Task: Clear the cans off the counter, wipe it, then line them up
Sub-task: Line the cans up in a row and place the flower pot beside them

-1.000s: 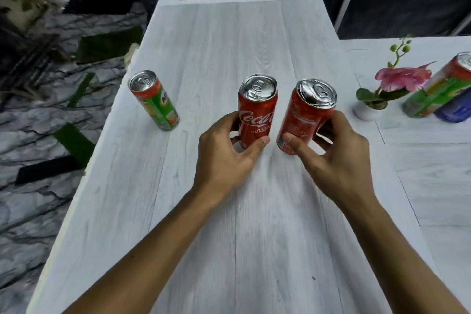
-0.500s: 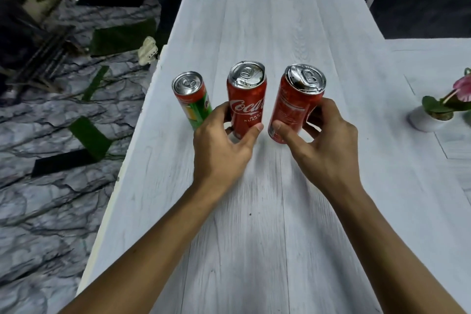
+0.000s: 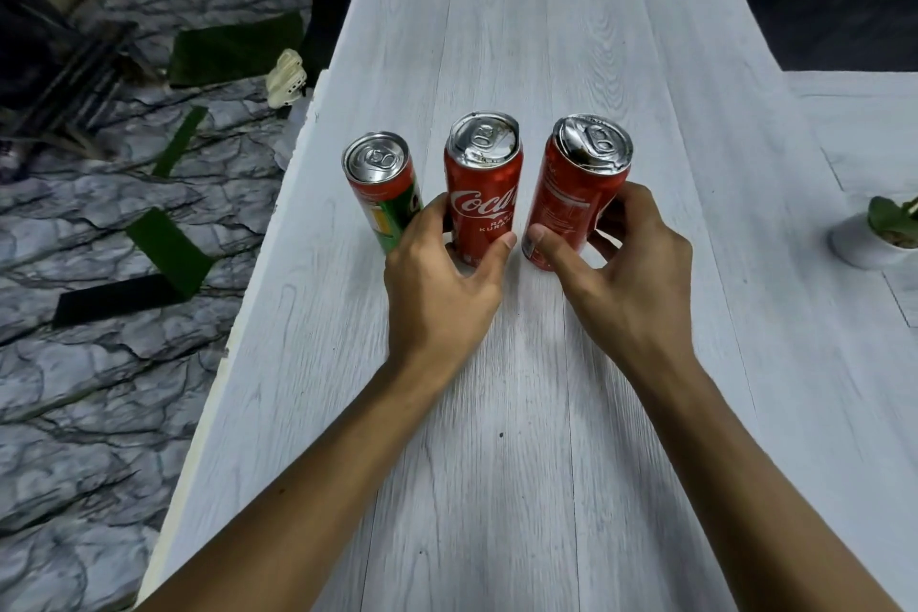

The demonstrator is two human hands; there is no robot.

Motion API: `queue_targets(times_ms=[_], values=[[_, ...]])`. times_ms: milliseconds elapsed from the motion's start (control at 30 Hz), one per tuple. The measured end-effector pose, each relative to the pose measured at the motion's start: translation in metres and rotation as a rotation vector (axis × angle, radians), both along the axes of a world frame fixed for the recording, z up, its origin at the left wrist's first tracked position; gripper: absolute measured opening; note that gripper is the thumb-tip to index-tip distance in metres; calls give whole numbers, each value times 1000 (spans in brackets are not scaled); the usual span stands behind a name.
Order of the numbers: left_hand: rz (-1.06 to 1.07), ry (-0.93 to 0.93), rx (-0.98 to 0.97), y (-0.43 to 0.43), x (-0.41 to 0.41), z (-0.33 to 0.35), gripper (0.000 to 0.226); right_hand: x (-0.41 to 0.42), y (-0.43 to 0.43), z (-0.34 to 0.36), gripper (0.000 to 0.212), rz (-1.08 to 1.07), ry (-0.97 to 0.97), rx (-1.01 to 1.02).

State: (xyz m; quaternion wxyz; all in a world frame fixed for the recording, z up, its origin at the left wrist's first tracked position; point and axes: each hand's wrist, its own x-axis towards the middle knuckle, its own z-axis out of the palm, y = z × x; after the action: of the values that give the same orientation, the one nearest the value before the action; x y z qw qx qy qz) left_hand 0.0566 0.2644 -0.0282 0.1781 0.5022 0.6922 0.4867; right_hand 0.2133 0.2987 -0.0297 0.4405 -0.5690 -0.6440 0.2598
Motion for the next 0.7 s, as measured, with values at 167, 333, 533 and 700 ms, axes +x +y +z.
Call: queue_targets(times_ms=[167,333,533,700], values=[[10,-1,-4,2,4,-5,60,1,3,-3,65,2,-4,-6],[33,-15,1,3,5,-6,58,0,4,-6,66,13,-20,-14],[61,-28,-13,8,6,-6,59,0,8,-7,67,10,-26,-8],[70,-45,-27,6,8,-9,60,2,9,-10,68,31,-57,0]])
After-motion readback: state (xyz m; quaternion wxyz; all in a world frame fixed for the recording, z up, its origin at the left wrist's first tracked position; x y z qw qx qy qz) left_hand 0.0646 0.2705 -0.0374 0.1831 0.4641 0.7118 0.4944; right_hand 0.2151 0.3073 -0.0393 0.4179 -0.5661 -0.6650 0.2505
